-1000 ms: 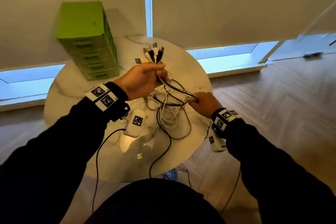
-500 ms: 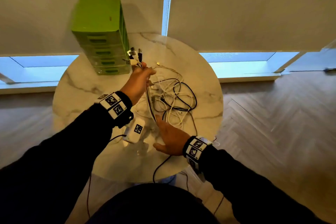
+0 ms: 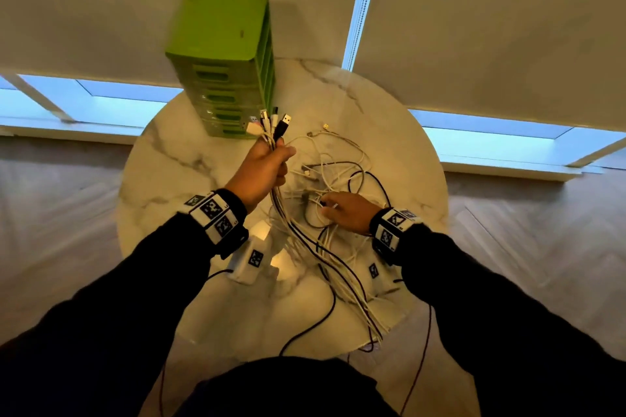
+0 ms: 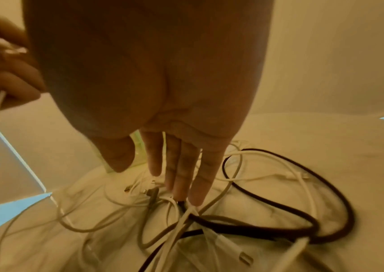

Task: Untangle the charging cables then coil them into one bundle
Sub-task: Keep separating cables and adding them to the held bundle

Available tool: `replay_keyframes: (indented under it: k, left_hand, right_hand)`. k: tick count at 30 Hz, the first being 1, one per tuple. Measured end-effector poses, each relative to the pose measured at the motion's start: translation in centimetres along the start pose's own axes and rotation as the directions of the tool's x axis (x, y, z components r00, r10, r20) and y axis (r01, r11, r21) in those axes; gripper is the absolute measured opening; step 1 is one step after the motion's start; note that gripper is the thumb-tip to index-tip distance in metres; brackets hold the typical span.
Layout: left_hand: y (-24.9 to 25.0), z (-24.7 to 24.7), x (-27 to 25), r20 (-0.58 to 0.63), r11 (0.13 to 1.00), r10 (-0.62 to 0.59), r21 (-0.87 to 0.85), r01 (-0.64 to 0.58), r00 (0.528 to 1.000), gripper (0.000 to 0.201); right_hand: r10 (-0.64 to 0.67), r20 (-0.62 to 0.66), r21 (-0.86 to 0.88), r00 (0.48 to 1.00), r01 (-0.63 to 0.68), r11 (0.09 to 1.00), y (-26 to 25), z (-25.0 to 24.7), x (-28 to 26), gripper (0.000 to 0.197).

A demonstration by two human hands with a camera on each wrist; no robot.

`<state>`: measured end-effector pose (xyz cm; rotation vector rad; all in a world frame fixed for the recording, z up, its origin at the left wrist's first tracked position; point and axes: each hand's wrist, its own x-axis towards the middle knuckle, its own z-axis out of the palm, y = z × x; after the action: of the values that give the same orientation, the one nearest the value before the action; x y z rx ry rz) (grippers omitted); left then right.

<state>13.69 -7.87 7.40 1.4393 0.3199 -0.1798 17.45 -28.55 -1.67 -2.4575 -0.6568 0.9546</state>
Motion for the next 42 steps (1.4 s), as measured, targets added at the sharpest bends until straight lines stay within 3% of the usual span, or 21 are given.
replay_keyframes:
  k: [3,6,9,10,12,14,17,22,24,26,28,30,32,33,34,35,36,37,39,42]
  left_hand:
    - [-0.2,0.1,0.5,-0.036,1.0,-0.014,0.007,0.014,0.999,0.034]
    - [-0.5,0.0,0.9,-0.072,0.999,-0.036,-0.003,0.036,0.997,0.031]
    - [-1.1,-0.1,1.4,-0.069,0.998,-0.058,-0.021,0.057,0.996,0.015]
    - [-1.1,-0.1,1.5,-0.066,0.997,-0.063,-0.039,0.061,0.996,0.007]
    - [-1.4,0.1,2.0,-0.101,0.992,-0.122,-0.034,0.119,0.987,0.047]
    - [-1.5,0.2,2.2,-0.098,0.993,-0.116,-0.017,0.115,0.988,0.054]
    - [-1.9,0.0,2.7,-0.082,0.993,-0.117,-0.01,0.116,0.99,0.045]
    - [-2.7,0.0,3.2,-0.101,0.992,-0.125,0.003,0.126,0.987,0.048]
    - [-3.0,0.0,3.3,-0.12,0.992,-0.127,0.009,0.129,0.985,0.046]
    - [-3.3,0.2,3.3,-0.105,0.993,-0.116,0.012,0.118,0.988,0.03]
    - [-3.5,0.4,3.2,-0.099,0.994,-0.111,0.014,0.113,0.989,0.017]
    - [-3.6,0.5,3.1,-0.129,0.992,-0.12,0.024,0.124,0.984,0.031]
    - [-3.7,0.6,3.0,-0.138,0.994,-0.106,0.021,0.11,0.985,0.021]
    - [-3.8,0.7,2.9,-0.131,0.995,-0.093,0.015,0.096,0.987,0.009]
    - [-3.9,0.7,2.9,-0.139,0.996,-0.09,0.006,0.092,0.986,0.01]
    - [-3.9,0.7,2.8,-0.148,0.996,-0.09,-0.006,0.09,0.985,0.015]
    - [-4.0,0.8,2.7,-0.154,0.996,-0.085,-0.025,0.082,0.985,0.017]
    - [-4.2,0.9,2.6,-0.156,0.996,-0.079,-0.059,0.07,0.985,0.018]
    - [-3.9,1.0,2.2,-0.159,0.988,-0.069,-0.148,0.045,0.985,0.021]
    - [-3.4,1.1,1.7,-0.153,0.958,-0.052,-0.285,0.006,0.987,0.025]
  right_hand:
    - [0.032,0.042,-0.094,0.999,-0.028,0.995,0.7,-1.0,3.6,0.036]
    - [0.107,-0.119,-0.117,0.987,-0.121,0.986,1.6,-3.5,5.6,0.05]
    - [0.065,-0.257,-0.095,0.964,-0.092,0.991,2.2,-4.9,7.5,0.039]
    - [0.032,-0.225,-0.112,0.974,-0.058,0.992,2.2,-4.9,8.2,0.037]
    - [0.021,-0.119,-0.197,0.993,-0.044,0.979,2.0,-4.7,9.6,0.041]
    - [0.072,-0.111,-0.245,0.991,-0.098,0.965,1.9,-4.6,10.5,0.042]
    - [0.091,-0.166,-0.326,0.982,-0.142,0.935,2.4,-4.0,11.4,0.037]
    - [0.126,-0.24,-0.458,0.963,-0.227,0.859,3.4,-4.4,11.6,0.043]
    - [0.138,-0.23,-0.523,0.963,-0.242,0.817,4.1,-5.5,11.4,0.048]
    - [0.145,-0.182,-0.528,0.973,-0.221,0.82,4.4,-6.5,11.1,0.041]
    - [0.129,-0.162,-0.364,0.978,-0.18,0.914,4.3,-7.5,10.9,0.026]
    - [0.137,-0.232,-0.081,0.963,-0.16,0.984,3.7,-8.8,10.4,0.024]
    - [0.162,-0.434,0.111,0.886,-0.126,0.986,2.5,-10.6,9.7,0.025]
    - [0.18,-0.534,0.204,0.826,-0.081,0.976,1.8,-11.6,9.2,0.024]
    - [0.213,-0.603,0.305,0.769,-0.024,0.952,0.9,-12.4,8.8,0.022]
    - [0.26,-0.637,0.418,0.726,0.042,0.907,-0.1,-13.1,8.4,0.018]
    - [0.3,-0.63,0.536,0.716,0.121,0.836,-1.3,-13.6,7.7,0.014]
    - [0.316,-0.603,0.63,0.732,0.195,0.752,-2.5,-13.6,7.0,0.012]
    - [0.227,-0.559,0.704,0.797,0.312,0.638,-4.7,-12.6,5.0,0.008]
    - [-0.018,-0.523,0.648,0.852,0.411,0.641,-7.2,-8.5,0.9,0.01]
